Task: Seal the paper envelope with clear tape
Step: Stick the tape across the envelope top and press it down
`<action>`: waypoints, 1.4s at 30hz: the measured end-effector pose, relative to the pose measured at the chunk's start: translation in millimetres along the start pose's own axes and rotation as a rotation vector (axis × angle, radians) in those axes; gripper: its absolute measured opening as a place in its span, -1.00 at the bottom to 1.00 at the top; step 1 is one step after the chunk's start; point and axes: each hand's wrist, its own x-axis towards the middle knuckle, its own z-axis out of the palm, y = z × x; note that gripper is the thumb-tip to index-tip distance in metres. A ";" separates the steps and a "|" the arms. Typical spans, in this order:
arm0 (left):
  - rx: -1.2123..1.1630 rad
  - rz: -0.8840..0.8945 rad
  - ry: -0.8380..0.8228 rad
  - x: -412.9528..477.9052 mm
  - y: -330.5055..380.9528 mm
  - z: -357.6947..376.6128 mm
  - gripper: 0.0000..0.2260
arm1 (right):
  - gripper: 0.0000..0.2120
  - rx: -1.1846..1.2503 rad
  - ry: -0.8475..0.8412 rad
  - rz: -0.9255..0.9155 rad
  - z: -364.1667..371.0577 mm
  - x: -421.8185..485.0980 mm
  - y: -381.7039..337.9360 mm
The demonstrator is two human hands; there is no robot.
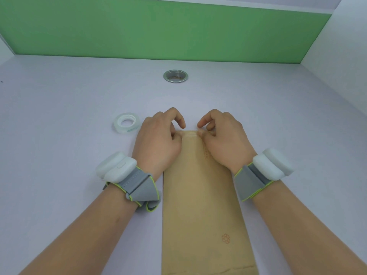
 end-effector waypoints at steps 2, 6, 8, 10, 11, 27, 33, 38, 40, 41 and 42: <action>0.008 -0.004 0.001 -0.5 0.9 -0.3 -0.80 | -0.82 -0.020 0.020 0.006 2.1 -0.8 -1.7; 0.034 -0.007 0.004 -2.0 3.1 -0.4 -0.85 | -0.78 -0.087 0.071 0.022 8.0 -1.8 -5.3; 0.044 -0.011 0.010 -2.1 4.1 -0.1 -0.87 | -0.71 -0.135 0.075 -0.010 11.5 -1.5 -5.4; 0.033 -0.021 0.013 -2.0 4.9 -0.4 -0.89 | -0.69 -0.175 0.083 -0.040 13.5 -0.8 -5.1; 0.024 -0.028 0.014 -2.1 4.9 -1.0 -0.89 | -0.70 -0.182 0.086 -0.045 13.8 -0.7 -4.7; -0.014 -0.059 -0.011 -2.1 0.8 -5.3 -0.81 | -0.81 -0.232 -0.032 -0.127 6.5 -3.8 -0.2; -0.001 -0.085 0.002 -0.8 5.3 -5.4 -0.71 | -0.82 -0.190 -0.021 -0.087 7.2 -2.4 -1.3; 0.070 -0.062 0.021 -1.2 5.3 0.3 -0.84 | -0.81 -0.177 -0.026 -0.090 6.7 -2.2 -0.7; 0.097 -0.044 0.016 -0.6 2.8 1.1 -0.82 | -0.81 -0.179 -0.026 -0.091 6.8 -1.9 -0.6; 0.100 -0.035 0.019 0.0 1.8 1.1 -0.83 | -0.81 -0.180 -0.024 -0.093 6.8 -1.8 -0.6; 0.098 -0.028 0.021 0.5 1.3 0.8 -0.85 | -0.81 -0.181 -0.021 -0.094 6.8 -1.6 -0.6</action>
